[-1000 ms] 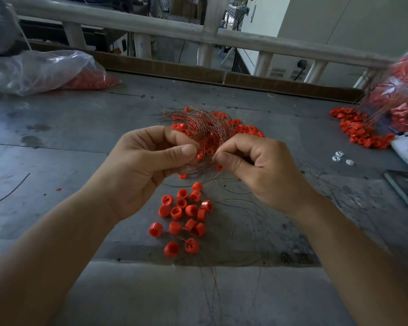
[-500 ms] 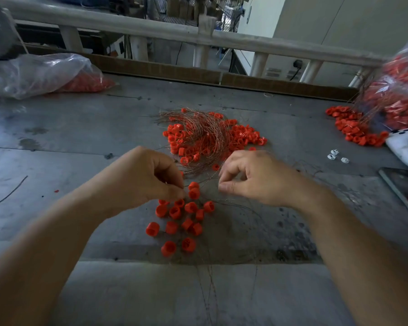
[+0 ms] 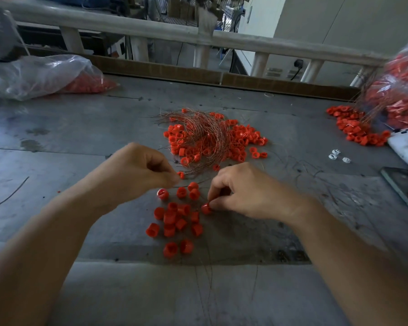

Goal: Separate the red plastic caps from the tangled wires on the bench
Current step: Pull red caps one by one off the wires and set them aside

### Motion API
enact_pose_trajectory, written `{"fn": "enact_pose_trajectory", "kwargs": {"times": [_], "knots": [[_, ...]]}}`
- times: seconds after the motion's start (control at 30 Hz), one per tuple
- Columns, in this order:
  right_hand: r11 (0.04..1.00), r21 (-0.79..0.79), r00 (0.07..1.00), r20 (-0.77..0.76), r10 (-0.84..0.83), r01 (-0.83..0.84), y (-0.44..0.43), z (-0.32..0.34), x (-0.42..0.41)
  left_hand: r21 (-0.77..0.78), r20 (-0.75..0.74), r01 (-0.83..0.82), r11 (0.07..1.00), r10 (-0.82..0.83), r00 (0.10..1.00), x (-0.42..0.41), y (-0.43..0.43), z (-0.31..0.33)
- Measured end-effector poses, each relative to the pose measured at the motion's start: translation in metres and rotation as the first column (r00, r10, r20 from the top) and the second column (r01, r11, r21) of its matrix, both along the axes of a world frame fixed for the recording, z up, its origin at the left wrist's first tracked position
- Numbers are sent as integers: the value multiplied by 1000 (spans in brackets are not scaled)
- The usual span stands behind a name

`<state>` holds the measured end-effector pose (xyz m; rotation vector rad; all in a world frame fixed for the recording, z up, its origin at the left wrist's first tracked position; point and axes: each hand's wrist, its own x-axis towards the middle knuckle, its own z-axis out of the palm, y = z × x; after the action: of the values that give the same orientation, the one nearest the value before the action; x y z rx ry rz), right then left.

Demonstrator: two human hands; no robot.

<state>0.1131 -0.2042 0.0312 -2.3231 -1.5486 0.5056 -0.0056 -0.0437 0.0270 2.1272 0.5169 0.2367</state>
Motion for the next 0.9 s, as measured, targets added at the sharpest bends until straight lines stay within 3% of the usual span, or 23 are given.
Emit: {"fn": "enact_pose_trajectory", "kwargs": {"times": [0.1,0.2,0.33,0.7,0.9], "knots": [[999,52,1000,-3,16,-16,1,-1,-3,13,169,-229,973,223,960,3,9,-3],[996,88,999,-35,33,-29,1,-2,-6,155,305,-390,908,331,893,9,12,-6],[992,128,998,-60,7,1,0,0,-3,284,300,-360,889,274,914,22,16,-22],[861,440,965,-75,-250,257,-11,12,25,350,98,-207,914,184,978,58,37,-31],[823,474,947,-92,-307,313,-10,10,28,425,161,-242,873,190,968,65,30,-36]]}}
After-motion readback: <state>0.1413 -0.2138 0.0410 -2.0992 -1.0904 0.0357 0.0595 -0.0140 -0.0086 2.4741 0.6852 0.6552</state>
